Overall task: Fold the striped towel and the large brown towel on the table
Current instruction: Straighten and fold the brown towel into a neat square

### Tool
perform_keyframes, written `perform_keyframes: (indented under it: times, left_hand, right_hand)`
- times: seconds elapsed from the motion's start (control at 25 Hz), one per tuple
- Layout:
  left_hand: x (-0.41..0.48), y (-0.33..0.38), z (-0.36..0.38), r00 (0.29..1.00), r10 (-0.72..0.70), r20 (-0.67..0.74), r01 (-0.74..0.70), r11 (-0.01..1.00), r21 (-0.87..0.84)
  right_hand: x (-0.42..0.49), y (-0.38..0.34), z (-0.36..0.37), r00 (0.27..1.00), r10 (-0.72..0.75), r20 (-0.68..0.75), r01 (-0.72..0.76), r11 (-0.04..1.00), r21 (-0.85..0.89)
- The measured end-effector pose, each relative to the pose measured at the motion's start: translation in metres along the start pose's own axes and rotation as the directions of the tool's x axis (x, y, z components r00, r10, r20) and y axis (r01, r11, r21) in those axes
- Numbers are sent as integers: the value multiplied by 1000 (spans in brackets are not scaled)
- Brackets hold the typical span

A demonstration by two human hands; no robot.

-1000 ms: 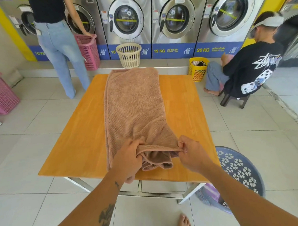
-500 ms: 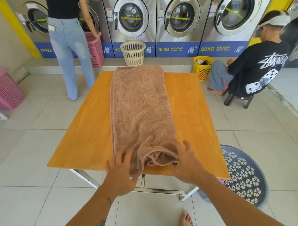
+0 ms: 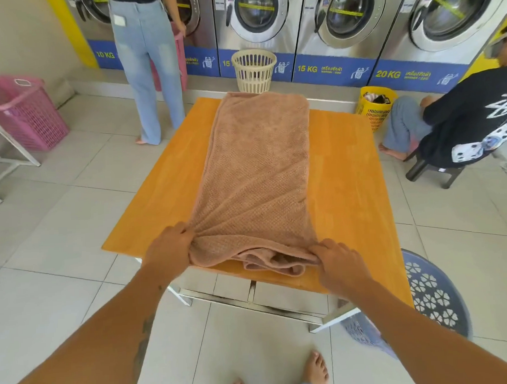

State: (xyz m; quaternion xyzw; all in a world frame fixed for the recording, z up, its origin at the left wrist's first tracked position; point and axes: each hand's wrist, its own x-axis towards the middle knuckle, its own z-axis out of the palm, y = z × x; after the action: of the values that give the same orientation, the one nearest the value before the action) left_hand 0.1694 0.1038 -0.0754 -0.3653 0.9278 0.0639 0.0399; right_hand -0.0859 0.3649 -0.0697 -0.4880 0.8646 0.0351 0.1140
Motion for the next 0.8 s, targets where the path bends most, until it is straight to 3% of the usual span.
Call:
perform_keyframes:
  times: [0.12, 0.2, 0.32, 0.48, 0.64, 0.8]
  left_hand:
    - [-9, -20, 1, 993, 16, 116, -16, 1000, -1]
    - [-16, -19, 0, 993, 56, 105, -51, 998, -45]
    - [-27, -9, -5, 994, 84, 65, -81, 996, -40]
    - [-32, 7, 4, 957, 87, 278, -124, 985, 119]
    - [-28, 3, 15, 973, 127, 193, -164, 968, 192]
    - [-28, 7, 26, 968, 241, 69, -250, 946, 207]
  right_hand:
    - [1, 4, -2, 999, -40, -11, 41, 991, 127]
    - [4, -3, -11, 996, -80, 45, 70, 978, 195]
    - [7, -23, -20, 963, -232, 133, 231, 973, 26]
    - [15, -48, 0, 931, -316, 182, 338, 936, -103]
    - [11, -56, 25, 952, -295, 76, 305, 911, -278]
    - [-5, -59, 34, 948, -294, -124, 266, 943, -202]
